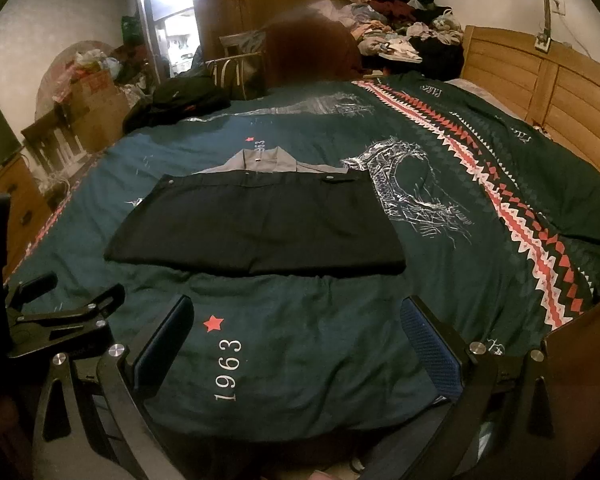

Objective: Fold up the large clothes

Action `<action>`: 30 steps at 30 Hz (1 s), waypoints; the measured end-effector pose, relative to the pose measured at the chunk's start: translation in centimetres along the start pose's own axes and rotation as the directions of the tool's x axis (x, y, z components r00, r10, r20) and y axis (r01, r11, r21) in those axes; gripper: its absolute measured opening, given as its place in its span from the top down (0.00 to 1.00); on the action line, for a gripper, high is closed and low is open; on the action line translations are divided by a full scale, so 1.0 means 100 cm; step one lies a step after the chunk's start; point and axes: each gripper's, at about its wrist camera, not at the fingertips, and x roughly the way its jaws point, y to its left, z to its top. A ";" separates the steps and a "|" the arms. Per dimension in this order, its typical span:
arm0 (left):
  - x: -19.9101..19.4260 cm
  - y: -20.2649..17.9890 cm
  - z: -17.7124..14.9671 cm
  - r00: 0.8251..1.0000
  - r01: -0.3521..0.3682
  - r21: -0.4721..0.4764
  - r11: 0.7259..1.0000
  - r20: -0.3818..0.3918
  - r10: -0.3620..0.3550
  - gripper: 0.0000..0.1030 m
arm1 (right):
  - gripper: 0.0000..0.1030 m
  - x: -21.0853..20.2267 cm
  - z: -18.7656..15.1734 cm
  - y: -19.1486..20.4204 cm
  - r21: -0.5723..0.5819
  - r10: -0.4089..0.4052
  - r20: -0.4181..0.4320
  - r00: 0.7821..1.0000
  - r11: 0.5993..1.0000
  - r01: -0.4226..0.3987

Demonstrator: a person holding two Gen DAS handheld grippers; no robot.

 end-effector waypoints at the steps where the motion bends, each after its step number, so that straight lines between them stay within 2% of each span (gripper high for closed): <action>1: 0.000 0.000 0.000 1.000 0.000 0.000 1.000 -0.001 0.000 0.00 | 0.00 0.000 0.000 0.000 0.000 -0.001 0.000 1.000 1.000 0.001; 30: 0.001 -0.004 -0.002 1.000 0.008 -0.003 1.000 -0.004 -0.008 0.00 | 0.00 0.003 -0.004 0.001 0.000 -0.001 -0.004 1.000 1.000 0.001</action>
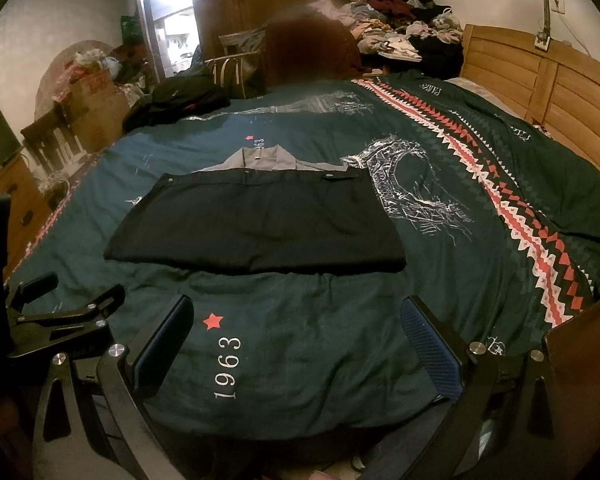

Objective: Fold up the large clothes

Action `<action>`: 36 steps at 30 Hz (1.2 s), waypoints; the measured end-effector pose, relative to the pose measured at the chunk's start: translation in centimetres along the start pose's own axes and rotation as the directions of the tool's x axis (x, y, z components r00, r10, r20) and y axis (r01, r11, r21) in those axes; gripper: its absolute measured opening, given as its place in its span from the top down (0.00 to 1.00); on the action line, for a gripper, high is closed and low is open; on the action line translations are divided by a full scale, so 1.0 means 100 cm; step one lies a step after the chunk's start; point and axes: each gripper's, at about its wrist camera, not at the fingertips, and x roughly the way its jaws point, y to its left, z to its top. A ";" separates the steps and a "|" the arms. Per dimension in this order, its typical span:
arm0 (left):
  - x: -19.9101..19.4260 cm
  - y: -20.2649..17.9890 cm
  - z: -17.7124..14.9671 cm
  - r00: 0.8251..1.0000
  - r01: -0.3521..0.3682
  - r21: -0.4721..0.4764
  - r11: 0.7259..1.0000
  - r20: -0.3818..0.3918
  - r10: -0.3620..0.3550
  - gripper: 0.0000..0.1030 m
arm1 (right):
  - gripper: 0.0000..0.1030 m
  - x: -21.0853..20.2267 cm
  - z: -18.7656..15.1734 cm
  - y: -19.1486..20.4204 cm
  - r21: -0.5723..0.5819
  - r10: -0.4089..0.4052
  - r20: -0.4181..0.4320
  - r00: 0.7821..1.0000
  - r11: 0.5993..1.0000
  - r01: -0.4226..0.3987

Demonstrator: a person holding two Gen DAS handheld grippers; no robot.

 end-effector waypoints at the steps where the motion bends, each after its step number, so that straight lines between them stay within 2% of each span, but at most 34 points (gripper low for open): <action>1: 0.000 0.000 0.000 1.000 0.001 0.000 1.000 -0.002 -0.001 0.00 | 0.00 0.000 0.000 0.000 -0.001 -0.001 0.000 1.000 1.000 0.001; 9: 0.001 0.005 0.002 1.000 0.023 -0.006 1.000 0.006 -0.023 0.00 | 0.00 -0.002 0.001 0.001 0.007 -0.016 0.014 1.000 1.000 0.015; 22: -0.002 0.009 0.006 0.999 0.010 -0.002 1.000 0.034 -0.010 0.00 | 0.00 -0.007 0.004 0.005 -0.019 -0.027 0.014 1.000 0.999 0.027; 36: 0.002 0.040 0.001 0.999 0.019 -0.079 0.997 0.039 -0.016 0.00 | 0.00 -0.009 0.005 0.031 -0.090 -0.034 0.001 0.999 0.995 0.034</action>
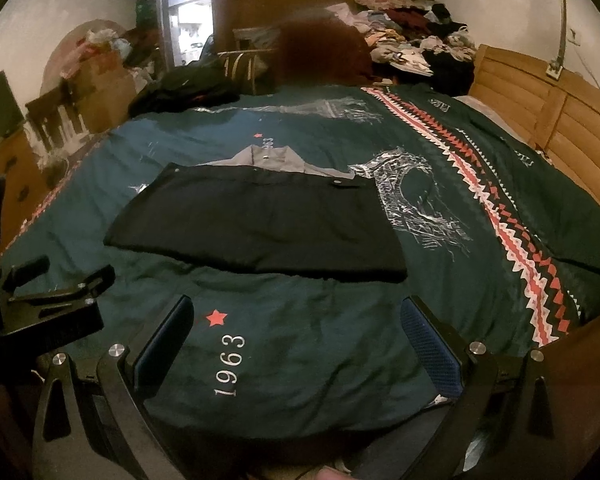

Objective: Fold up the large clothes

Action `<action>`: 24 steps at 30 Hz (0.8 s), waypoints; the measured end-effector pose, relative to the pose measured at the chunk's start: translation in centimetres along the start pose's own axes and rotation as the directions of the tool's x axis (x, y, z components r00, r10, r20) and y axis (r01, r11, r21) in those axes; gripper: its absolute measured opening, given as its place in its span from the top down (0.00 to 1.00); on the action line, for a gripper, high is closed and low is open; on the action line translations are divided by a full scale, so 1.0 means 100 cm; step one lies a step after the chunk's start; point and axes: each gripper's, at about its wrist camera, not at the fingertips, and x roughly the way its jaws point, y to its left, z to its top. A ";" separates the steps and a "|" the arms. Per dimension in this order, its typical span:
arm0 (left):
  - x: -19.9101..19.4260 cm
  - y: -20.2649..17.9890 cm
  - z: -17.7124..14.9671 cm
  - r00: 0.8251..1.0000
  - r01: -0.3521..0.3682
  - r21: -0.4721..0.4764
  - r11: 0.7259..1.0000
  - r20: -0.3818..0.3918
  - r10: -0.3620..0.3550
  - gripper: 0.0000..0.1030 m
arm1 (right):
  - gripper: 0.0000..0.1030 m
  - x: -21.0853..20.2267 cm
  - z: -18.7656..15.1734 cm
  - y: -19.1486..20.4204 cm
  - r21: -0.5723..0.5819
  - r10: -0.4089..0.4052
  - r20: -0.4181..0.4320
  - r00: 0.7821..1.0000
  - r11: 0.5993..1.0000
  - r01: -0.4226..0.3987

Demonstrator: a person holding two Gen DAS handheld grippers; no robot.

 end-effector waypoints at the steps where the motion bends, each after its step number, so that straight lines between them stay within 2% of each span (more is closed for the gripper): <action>1: 0.000 0.003 0.000 1.000 0.001 -0.006 1.000 -0.001 -0.001 0.00 | 0.00 0.001 0.000 0.003 -0.003 0.003 -0.003 1.000 1.000 -0.003; 10: 0.004 0.010 -0.003 1.000 -0.007 -0.012 1.000 -0.006 0.007 0.00 | 0.00 0.008 0.000 0.017 -0.017 0.018 -0.020 1.000 1.000 -0.019; 24: 0.003 -0.004 -0.005 1.000 -0.006 0.032 0.999 -0.013 0.006 0.00 | 0.00 0.012 -0.006 -0.001 0.023 0.011 -0.030 0.999 1.000 -0.010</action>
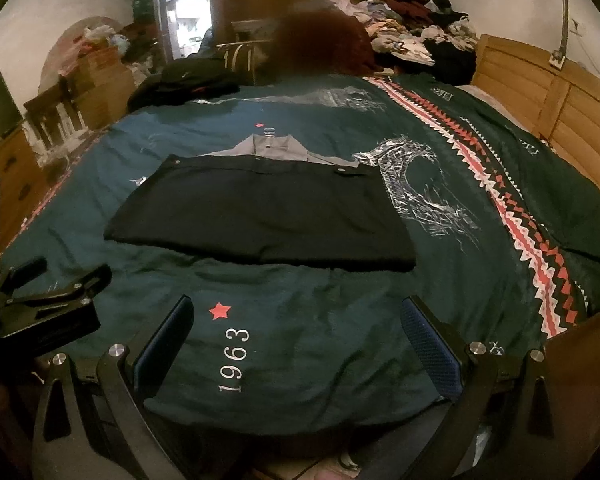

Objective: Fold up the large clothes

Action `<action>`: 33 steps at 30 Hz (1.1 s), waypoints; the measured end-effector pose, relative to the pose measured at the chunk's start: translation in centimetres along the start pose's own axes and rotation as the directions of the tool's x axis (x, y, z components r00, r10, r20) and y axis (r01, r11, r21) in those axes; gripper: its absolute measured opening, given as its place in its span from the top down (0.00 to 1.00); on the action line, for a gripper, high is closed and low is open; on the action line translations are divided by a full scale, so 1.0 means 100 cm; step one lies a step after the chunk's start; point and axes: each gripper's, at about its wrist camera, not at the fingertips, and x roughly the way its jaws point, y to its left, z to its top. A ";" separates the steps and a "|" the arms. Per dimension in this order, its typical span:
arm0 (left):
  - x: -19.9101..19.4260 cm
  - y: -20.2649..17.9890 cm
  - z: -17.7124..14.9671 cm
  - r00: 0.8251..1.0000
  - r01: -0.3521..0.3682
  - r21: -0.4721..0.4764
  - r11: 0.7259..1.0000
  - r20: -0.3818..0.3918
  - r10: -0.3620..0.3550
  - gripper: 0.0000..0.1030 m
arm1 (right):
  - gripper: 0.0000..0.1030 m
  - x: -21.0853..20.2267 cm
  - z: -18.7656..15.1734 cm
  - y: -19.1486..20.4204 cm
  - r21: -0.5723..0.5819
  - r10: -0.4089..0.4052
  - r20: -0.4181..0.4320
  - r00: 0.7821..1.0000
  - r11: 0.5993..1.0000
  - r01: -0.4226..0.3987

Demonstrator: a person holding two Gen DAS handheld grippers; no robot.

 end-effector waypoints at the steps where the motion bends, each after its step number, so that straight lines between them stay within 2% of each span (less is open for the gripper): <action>1: 0.000 -0.001 0.000 1.000 0.000 0.004 1.000 0.000 0.000 0.00 | 0.00 0.000 0.000 -0.001 0.003 0.001 0.000 1.000 1.000 -0.001; 11: -0.001 -0.009 0.001 1.000 -0.008 0.032 0.999 0.000 0.008 0.00 | 0.00 0.001 0.001 -0.009 0.017 -0.001 0.004 1.000 1.000 0.000; 25: -0.007 -0.021 0.012 1.000 -0.016 0.074 0.997 0.022 0.015 0.00 | 0.00 -0.006 0.021 -0.017 0.036 -0.019 0.055 0.998 0.999 0.017; 33: -0.010 -0.021 0.022 0.999 -0.024 0.066 0.998 0.035 0.022 0.00 | 0.00 -0.004 0.032 -0.020 0.038 -0.017 0.062 0.998 0.999 0.015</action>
